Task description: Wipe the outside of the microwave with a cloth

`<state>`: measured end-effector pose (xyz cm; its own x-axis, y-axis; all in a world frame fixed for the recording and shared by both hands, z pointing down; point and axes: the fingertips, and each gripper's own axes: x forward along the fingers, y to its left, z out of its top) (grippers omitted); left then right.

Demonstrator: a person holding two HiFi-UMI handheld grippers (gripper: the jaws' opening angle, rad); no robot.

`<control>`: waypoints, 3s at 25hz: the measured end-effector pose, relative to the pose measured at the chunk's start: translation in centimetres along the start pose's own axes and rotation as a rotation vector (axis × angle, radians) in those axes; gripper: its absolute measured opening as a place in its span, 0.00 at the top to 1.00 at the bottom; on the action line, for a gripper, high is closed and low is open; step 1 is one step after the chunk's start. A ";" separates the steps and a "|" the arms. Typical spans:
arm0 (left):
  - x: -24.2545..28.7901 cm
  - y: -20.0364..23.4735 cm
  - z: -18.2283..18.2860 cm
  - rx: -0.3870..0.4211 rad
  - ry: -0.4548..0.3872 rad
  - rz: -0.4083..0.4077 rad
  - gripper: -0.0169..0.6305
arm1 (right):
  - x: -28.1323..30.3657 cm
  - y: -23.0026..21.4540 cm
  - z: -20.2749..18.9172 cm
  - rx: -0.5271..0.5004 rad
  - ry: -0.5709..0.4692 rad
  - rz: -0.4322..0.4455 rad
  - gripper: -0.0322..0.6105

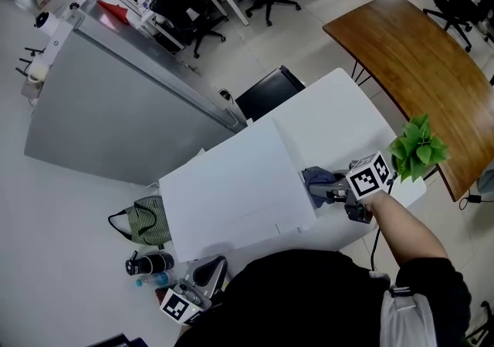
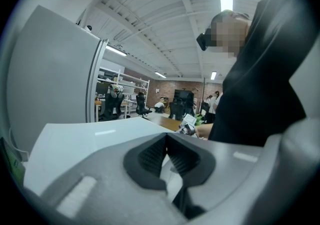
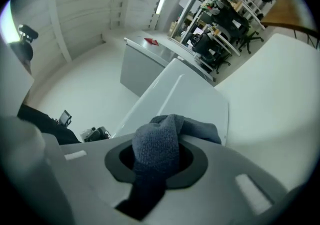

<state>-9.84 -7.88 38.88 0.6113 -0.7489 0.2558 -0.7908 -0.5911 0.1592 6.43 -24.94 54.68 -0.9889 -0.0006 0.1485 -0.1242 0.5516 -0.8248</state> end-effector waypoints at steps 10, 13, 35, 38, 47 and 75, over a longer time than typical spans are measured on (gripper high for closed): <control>0.4 -0.7 0.0 -0.006 -0.004 -0.024 0.97 | 2.4 -13.4 -11.5 0.140 0.258 -0.313 0.84; 0.8 -1.0 -0.1 -0.006 -0.006 -0.040 0.97 | 2.9 -15.3 -12.1 0.152 0.298 -0.356 0.84; 0.9 -1.6 -0.1 -0.012 -0.020 -0.062 0.97 | -1.2 3.5 -2.9 -0.039 0.135 -0.025 0.83; 0.7 -1.6 0.0 -0.008 -0.022 -0.059 0.97 | -0.7 1.6 -3.7 0.006 0.137 -0.043 0.83; 0.8 -1.7 0.1 -0.006 -0.023 -0.055 0.97 | 1.2 -7.2 -9.2 0.114 0.231 -0.186 0.84; -6.1 -1.9 -1.4 -0.025 -0.111 -0.088 0.97 | -2.9 -8.7 -6.0 -0.030 0.063 -0.560 0.83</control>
<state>-12.16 -1.78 38.34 0.6770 -0.7238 0.1334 -0.7337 -0.6494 0.2000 10.83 -24.68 64.70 -0.7657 -0.2506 0.5923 -0.6254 0.5049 -0.5949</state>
